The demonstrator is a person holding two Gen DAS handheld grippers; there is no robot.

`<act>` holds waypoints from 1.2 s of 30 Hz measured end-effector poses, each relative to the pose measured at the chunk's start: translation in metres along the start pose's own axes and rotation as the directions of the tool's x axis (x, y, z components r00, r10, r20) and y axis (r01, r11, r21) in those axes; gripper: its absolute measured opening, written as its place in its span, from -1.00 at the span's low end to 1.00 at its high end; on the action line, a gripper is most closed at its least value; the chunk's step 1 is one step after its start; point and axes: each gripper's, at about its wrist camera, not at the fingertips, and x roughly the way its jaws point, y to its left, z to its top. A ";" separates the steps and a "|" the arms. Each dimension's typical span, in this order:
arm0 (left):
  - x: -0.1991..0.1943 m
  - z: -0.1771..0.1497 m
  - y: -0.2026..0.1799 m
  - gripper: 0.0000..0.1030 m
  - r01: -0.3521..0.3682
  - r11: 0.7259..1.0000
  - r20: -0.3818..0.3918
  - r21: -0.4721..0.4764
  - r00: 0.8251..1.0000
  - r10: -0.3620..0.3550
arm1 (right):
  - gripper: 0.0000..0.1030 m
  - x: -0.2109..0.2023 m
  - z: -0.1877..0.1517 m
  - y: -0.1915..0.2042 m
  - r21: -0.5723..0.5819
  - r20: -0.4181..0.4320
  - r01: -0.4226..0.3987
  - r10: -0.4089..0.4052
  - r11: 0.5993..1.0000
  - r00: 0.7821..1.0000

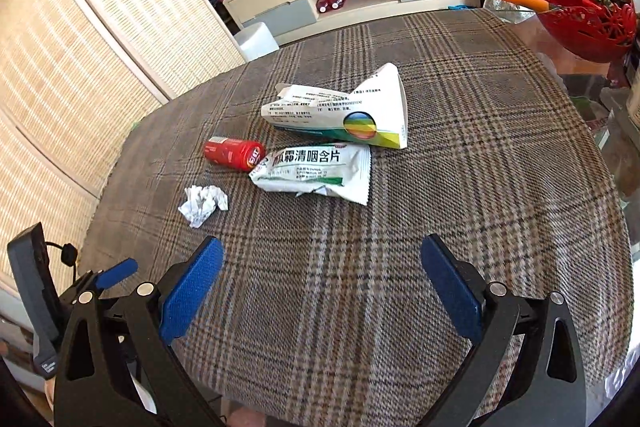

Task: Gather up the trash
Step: 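Grasp the crumpled tissue with the left tool while the right tool grasps the white sachet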

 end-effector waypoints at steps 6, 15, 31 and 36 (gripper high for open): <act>0.023 0.021 0.012 0.83 -0.015 1.000 0.006 -0.008 1.000 0.015 | 0.85 0.035 0.021 0.003 0.024 0.002 0.015 -0.015 1.000 1.000; 0.049 0.048 0.011 0.65 -0.002 1.000 0.012 0.011 1.000 0.002 | 0.64 0.067 0.033 -0.005 0.042 -0.028 0.051 -0.049 0.998 0.998; 0.071 0.049 0.011 -0.36 -0.004 0.998 0.005 0.057 1.000 0.004 | 0.04 0.088 0.027 0.021 -0.046 -0.031 0.133 -0.135 0.990 0.990; 0.066 0.040 0.007 -0.47 -0.034 0.995 0.016 0.095 0.999 0.033 | -0.59 0.077 0.021 0.009 0.001 -0.015 0.099 -0.099 0.995 0.995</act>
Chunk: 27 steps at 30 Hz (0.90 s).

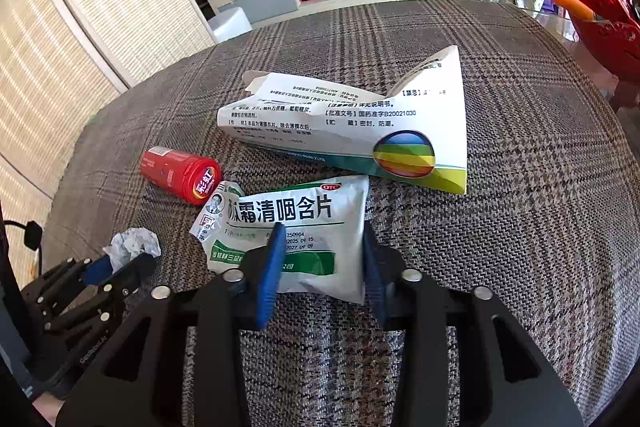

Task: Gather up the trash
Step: 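Grasp the crumpled tissue with the left tool while the right tool grasps the white sachet, then carry the tissue with the left tool while the right tool carries the sachet to the bin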

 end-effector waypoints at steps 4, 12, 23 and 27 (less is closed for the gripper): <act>-0.007 -0.005 0.000 -0.53 -0.002 1.000 -0.002 0.006 1.000 0.002 | -0.70 -0.005 -0.001 0.000 -0.016 -0.006 -0.010 0.010 1.000 1.000; -0.024 -0.020 -0.007 -0.59 0.010 1.000 -0.005 0.020 1.000 -0.010 | -0.82 -0.029 -0.014 0.003 -0.019 0.007 -0.068 0.068 0.998 0.998; -0.083 -0.051 -0.027 -0.63 0.047 0.999 0.029 0.023 0.998 -0.048 | -0.89 -0.097 -0.061 -0.003 -0.034 0.035 -0.108 0.109 0.994 0.993; -0.110 -0.072 -0.036 -0.63 0.089 0.996 0.043 0.001 0.995 -0.089 | -0.89 -0.129 -0.084 -0.005 -0.043 0.056 -0.108 0.110 0.993 0.992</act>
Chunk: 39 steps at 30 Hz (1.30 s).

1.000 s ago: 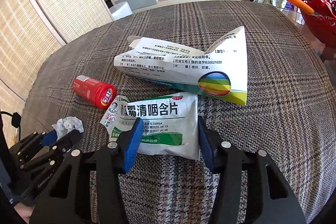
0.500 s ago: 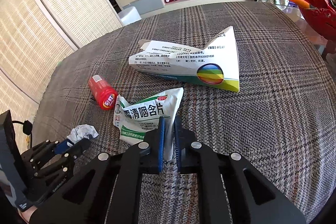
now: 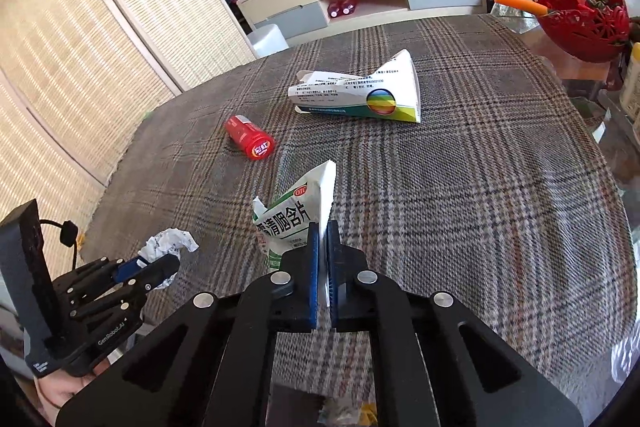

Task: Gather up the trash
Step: 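Carry the tissue with the left tool while the right tool carries the sachet to the bin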

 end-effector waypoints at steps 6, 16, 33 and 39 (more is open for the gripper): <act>-0.040 -0.033 -0.028 -0.63 0.039 0.999 0.023 0.020 0.999 -0.039 | -0.89 -0.041 -0.033 -0.002 -0.016 0.009 0.013 -0.013 1.000 1.000; -0.072 -0.091 -0.064 -0.63 0.095 0.995 0.009 0.025 0.995 -0.095 | -0.89 -0.087 -0.101 -0.018 -0.045 -0.014 0.061 -0.062 0.997 0.998; -0.010 -0.181 -0.082 -0.63 0.174 0.984 -0.176 -0.025 0.969 -0.176 | -0.89 -0.025 -0.187 -0.040 -0.018 -0.177 0.089 -0.091 0.996 0.980; 0.020 -0.201 -0.080 -0.63 0.171 0.984 -0.237 -0.049 0.955 -0.178 | -0.88 0.001 -0.197 -0.037 -0.049 -0.201 0.127 -0.134 0.991 0.970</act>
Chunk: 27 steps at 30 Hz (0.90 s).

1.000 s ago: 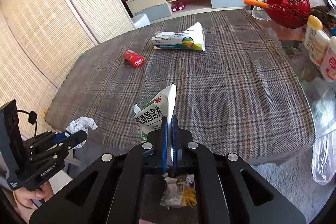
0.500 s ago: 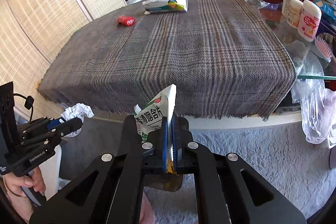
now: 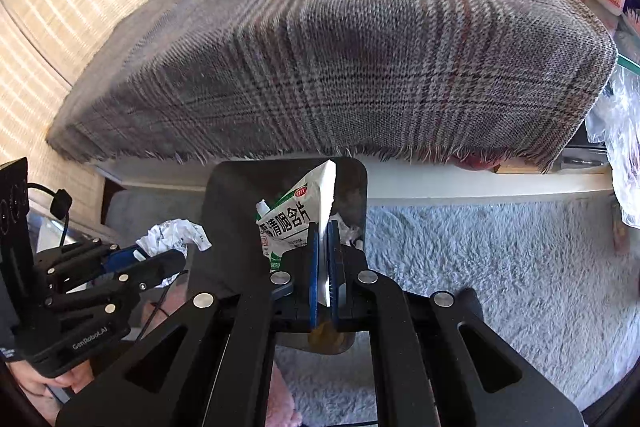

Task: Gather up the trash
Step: 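Carry the tissue with the left tool while the right tool carries the sachet to the bin, then open both tools over the bin to drop the tissue and sachet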

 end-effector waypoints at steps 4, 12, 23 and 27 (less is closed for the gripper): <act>0.019 -0.004 0.007 -0.62 0.002 1.000 -0.034 -0.019 0.999 -0.003 | -0.88 0.014 -0.006 0.005 -0.023 -0.007 0.024 -0.024 0.999 1.000; 0.050 -0.010 0.014 -0.61 -0.003 0.999 -0.100 -0.036 0.995 -0.001 | -0.87 0.034 -0.005 0.007 -0.026 -0.052 0.020 -0.021 0.999 0.998; 0.049 -0.005 0.022 -0.12 -0.032 0.998 -0.095 -0.048 0.995 0.027 | 0.07 0.036 -0.004 -0.003 0.053 -0.036 -0.030 0.032 0.998 0.999; 0.040 -0.006 0.022 0.29 -0.051 0.998 -0.076 -0.043 0.996 0.048 | 0.39 0.029 -0.002 -0.007 0.074 -0.006 -0.025 0.026 0.997 1.000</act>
